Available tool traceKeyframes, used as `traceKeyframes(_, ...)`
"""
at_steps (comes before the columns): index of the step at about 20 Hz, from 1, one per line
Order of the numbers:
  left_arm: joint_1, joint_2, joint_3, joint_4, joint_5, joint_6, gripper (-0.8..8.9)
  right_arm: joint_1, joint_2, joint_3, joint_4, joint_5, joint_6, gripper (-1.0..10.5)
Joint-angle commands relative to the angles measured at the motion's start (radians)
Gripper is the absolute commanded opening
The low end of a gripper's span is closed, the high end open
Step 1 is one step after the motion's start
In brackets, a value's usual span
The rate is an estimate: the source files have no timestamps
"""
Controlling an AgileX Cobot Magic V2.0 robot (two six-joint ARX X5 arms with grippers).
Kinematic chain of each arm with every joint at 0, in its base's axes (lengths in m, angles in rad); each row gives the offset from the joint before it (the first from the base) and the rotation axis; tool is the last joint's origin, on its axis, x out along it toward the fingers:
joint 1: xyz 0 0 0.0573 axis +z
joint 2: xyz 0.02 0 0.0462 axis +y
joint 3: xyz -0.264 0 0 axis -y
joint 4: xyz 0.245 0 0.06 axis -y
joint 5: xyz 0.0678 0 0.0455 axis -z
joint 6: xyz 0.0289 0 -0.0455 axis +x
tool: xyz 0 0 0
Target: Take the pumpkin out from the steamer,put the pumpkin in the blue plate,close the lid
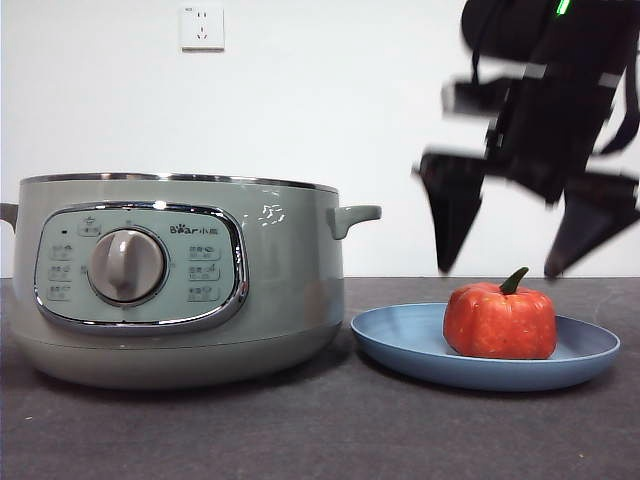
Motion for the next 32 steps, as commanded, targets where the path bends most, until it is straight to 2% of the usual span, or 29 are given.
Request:
traceKeyframes(1,0.0,0.002,0.013,0.041,0.047,0.008,-0.09,0.002,-0.099,-0.005,-0.006,0.002,0.002,5.4)
traceKeyframes(6,-0.002,0.065,0.013,0.041,0.154,-0.011,-0.09,0.001,-0.343,-0.005,-0.001,0.007,0.002,5.4)
traceKeyframes(12,-0.008,0.201,0.013,0.035,0.291,-0.026,-0.09,0.001,-0.521,-0.005,0.003,0.037,0.003,5.3)
traceKeyframes(14,-0.017,0.251,0.013,0.04,0.294,-0.025,-0.09,0.001,-0.549,-0.005,0.002,0.06,0.003,5.3)
traceKeyframes(23,-0.069,0.472,0.012,0.1,0.291,-0.017,-0.09,0.001,-0.569,-0.005,0.002,0.06,0.01,5.3)
traceKeyframes(32,-0.068,0.53,0.012,0.099,0.289,-0.014,-0.09,0.001,-0.569,-0.005,0.002,0.06,0.01,5.3)
